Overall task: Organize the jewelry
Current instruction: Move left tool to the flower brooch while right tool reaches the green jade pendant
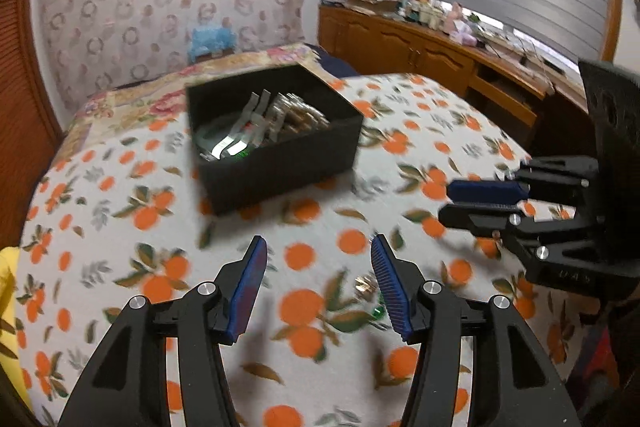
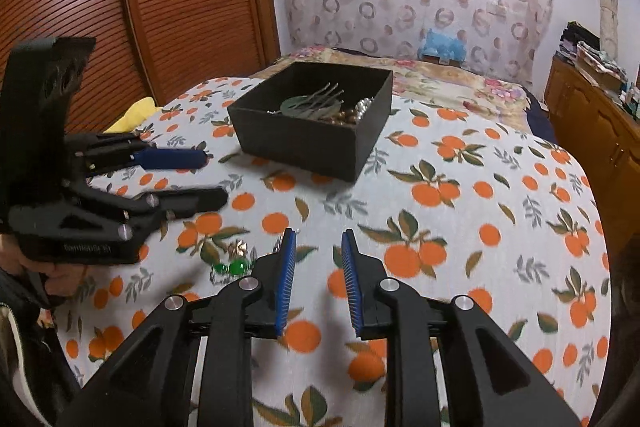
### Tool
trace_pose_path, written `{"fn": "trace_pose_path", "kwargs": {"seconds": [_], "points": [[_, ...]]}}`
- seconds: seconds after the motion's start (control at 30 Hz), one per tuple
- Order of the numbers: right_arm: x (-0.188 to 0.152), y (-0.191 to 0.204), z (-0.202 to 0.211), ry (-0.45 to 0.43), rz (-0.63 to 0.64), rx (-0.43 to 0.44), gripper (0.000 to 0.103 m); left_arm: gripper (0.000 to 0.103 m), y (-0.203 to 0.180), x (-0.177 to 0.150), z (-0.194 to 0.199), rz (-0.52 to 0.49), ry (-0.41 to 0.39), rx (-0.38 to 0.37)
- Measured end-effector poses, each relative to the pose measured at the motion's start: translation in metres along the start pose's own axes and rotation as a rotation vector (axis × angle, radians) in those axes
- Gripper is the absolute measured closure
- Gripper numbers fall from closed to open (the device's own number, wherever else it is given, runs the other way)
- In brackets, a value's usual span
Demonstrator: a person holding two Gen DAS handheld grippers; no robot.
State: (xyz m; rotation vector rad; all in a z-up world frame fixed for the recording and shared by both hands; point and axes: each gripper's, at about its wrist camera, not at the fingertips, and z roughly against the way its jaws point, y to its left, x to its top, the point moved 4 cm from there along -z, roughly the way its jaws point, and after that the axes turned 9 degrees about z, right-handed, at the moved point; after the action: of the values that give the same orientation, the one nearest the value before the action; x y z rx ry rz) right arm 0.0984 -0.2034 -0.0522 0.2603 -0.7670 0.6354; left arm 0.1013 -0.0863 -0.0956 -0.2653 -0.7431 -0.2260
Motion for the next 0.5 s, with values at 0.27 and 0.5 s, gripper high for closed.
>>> {"fn": "trace_pose_path", "kwargs": {"seconds": [0.27, 0.5], "points": [[-0.009, -0.002, 0.007, 0.005, -0.012, -0.002, 0.077, 0.070, -0.018, -0.011, -0.014, -0.036, 0.056, -0.032], [-0.010, 0.001, 0.009, 0.002, -0.009, 0.009, 0.077, 0.085, -0.018, -0.014, -0.019, -0.037, 0.083, -0.026]]}}
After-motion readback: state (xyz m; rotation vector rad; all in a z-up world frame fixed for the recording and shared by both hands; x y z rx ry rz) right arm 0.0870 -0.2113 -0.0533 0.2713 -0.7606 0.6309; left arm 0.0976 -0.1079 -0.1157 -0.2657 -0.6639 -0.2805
